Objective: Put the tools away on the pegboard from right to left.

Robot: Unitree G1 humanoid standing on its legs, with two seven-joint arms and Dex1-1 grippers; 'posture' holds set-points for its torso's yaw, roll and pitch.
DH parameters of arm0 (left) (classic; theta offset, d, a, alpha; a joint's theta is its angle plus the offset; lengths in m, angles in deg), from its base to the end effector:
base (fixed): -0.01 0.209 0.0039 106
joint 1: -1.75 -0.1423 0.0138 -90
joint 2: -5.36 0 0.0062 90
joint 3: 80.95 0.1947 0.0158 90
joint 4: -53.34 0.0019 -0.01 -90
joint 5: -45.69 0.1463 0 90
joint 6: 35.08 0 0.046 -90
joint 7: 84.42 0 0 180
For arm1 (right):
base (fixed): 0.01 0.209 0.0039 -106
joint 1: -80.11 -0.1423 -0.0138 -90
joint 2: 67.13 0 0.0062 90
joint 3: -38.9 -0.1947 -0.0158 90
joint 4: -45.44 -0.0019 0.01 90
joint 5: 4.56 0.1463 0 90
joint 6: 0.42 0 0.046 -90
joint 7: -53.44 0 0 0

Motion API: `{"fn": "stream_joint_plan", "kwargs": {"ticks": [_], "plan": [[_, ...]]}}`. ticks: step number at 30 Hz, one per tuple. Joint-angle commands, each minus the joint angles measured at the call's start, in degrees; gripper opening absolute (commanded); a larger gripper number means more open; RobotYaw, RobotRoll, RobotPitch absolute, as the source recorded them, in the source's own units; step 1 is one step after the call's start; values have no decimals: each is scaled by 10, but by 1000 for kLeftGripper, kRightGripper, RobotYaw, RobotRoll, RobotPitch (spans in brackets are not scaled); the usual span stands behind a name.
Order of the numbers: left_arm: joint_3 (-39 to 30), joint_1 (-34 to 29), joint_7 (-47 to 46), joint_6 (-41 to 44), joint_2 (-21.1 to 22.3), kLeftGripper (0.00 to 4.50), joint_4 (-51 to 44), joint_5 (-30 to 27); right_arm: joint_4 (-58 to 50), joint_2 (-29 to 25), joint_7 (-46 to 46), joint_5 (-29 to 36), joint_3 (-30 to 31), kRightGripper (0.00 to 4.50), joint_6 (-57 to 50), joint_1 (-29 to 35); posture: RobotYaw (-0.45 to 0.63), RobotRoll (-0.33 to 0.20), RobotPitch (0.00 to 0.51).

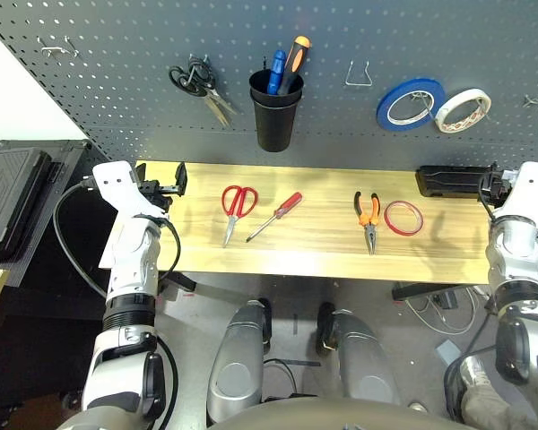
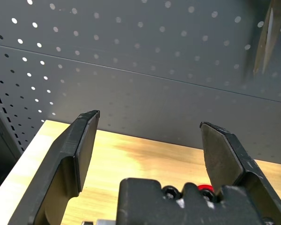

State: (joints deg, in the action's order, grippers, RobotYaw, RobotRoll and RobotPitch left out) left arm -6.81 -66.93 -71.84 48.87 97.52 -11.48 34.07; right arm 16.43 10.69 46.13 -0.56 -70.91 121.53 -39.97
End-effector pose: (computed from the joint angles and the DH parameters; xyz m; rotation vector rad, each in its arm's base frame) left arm 0.2775 0.2618 0.0685 0.0275 -0.1065 0.0562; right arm 0.2722 -0.3215 0.0477 -0.2208 -0.1426 -0.5526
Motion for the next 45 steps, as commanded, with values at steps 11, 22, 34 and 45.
{"fn": "stream_joint_plan", "kwargs": {"ticks": [11, 22, 34, 45], "plan": [[29, -30, 46, 43, -6, 4473, -58, -13, 3, -26, 91, -11, 31, 4500, -46, 11, 227, 0, 224], [143, -90, 195, 141, 29, 4473, -211, -18, 25, -122, 309, -32, 91, 4500, -184, -15, 206, 0, 239], [212, -117, 289, 171, 86, 4473, -270, -5, 42, -143, 460, -100, 192, 4500, -238, -54, 228, 0, 254], [214, -152, 287, 194, 104, 4473, -317, -3, 84, -103, 576, -160, 279, 4500, -258, -107, 285, 0, 307]]}}
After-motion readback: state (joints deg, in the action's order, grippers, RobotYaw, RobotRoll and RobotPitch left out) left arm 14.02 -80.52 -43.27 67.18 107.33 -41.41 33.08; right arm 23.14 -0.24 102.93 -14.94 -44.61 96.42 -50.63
